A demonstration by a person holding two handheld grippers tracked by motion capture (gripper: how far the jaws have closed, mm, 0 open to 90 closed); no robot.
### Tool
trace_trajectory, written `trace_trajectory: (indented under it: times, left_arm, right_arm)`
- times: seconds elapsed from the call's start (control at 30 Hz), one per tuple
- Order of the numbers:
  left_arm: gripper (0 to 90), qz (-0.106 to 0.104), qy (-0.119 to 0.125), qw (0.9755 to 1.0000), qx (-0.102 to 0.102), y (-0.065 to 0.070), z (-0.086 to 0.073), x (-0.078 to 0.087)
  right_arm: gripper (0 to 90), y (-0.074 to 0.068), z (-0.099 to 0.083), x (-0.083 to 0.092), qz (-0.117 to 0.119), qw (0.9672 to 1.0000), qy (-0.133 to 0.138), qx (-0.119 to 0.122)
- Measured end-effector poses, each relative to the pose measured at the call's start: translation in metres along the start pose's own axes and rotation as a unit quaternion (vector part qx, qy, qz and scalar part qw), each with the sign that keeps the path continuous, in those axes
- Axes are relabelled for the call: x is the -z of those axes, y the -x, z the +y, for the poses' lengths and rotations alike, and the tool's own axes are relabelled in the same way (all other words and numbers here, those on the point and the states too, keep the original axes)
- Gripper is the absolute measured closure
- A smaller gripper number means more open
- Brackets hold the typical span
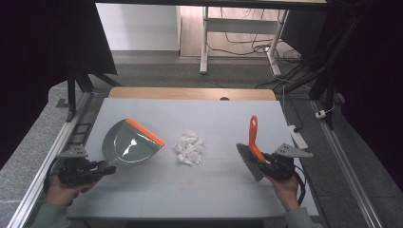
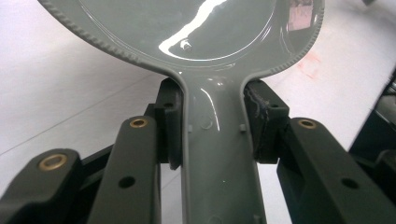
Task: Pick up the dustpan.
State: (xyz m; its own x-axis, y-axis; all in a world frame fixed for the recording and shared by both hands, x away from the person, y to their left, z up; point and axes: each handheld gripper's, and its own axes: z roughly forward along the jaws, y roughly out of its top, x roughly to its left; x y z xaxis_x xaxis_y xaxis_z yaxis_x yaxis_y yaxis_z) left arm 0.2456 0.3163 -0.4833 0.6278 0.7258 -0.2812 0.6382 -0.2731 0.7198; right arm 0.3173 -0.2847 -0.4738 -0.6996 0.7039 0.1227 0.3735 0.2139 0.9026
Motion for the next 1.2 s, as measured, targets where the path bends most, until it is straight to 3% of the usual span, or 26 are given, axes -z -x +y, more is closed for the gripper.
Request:
trace_trajectory:
  times: [0.43,0.77,1.2]
  left_arm:
    - [61.2,-0.025,-0.032,0.9986,-0.032,0.012,0.006,-0.013]
    - [61.2,-0.051,-0.046,0.9963,-0.052,0.016,0.011,-0.019]
    - [61.2,-0.069,-0.065,0.9926,-0.076,0.022,0.013,-0.018]
  right_arm:
    - [70.2,-0.009,0.008,-0.01,-0.004,1.0,0.001,0.003]
    - [70.2,-0.012,0.024,-0.026,-0.017,0.9995,0.011,-0.022]
    - [70.2,-0.02,0.055,-0.054,-0.001,0.9998,0.018,-0.006]
